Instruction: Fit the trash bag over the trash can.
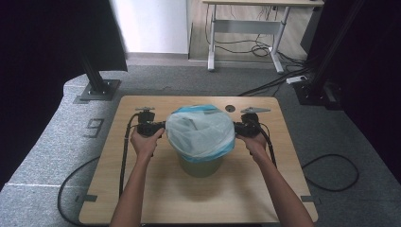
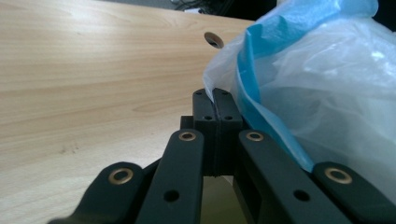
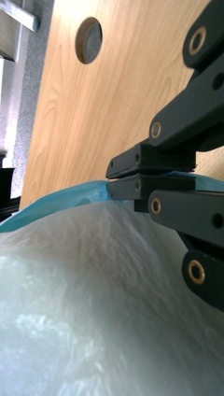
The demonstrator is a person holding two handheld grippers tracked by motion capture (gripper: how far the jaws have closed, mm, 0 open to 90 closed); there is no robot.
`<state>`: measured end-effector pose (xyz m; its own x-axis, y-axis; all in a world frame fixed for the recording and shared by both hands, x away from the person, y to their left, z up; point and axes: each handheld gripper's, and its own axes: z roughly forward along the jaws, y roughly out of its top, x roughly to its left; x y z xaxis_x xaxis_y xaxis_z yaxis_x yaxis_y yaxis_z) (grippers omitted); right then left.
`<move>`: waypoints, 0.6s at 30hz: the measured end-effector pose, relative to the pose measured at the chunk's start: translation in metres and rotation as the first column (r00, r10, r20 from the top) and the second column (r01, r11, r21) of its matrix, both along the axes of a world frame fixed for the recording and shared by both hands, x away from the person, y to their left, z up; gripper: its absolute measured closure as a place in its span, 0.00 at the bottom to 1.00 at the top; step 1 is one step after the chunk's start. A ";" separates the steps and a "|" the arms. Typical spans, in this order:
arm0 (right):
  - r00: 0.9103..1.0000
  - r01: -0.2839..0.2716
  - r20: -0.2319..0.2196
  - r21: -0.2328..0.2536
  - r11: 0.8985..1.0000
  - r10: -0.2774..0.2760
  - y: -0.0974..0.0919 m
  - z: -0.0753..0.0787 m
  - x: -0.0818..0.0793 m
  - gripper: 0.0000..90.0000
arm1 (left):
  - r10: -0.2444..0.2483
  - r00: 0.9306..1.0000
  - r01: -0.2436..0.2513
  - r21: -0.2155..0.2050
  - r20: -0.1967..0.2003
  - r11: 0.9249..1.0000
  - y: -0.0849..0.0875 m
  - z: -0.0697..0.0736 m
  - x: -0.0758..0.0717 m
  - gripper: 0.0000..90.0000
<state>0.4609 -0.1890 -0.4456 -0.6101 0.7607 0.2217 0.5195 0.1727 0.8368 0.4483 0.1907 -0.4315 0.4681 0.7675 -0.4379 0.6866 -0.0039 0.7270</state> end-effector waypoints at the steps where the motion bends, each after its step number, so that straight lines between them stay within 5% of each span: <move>1: 1.000 0.000 0.005 -0.001 1.000 0.000 -0.001 0.001 -0.001 0.96 | 0.001 1.000 -0.001 0.001 0.006 1.000 0.002 0.001 0.000 1.00; 8: 0.998 -0.002 0.062 -0.001 1.000 0.003 0.001 0.008 -0.005 0.96 | 0.022 0.996 -0.020 -0.022 0.088 1.000 0.014 0.008 -0.007 1.00; 13: 0.995 0.020 0.100 0.005 1.000 -0.020 -0.002 0.013 -0.007 0.96 | 0.033 0.987 -0.026 -0.043 0.160 0.999 0.023 0.023 -0.012 1.00; 18: 0.994 0.029 0.110 0.009 1.000 -0.030 -0.006 0.014 -0.005 0.95 | 0.038 0.986 -0.031 -0.046 0.163 0.998 0.025 0.029 -0.007 0.98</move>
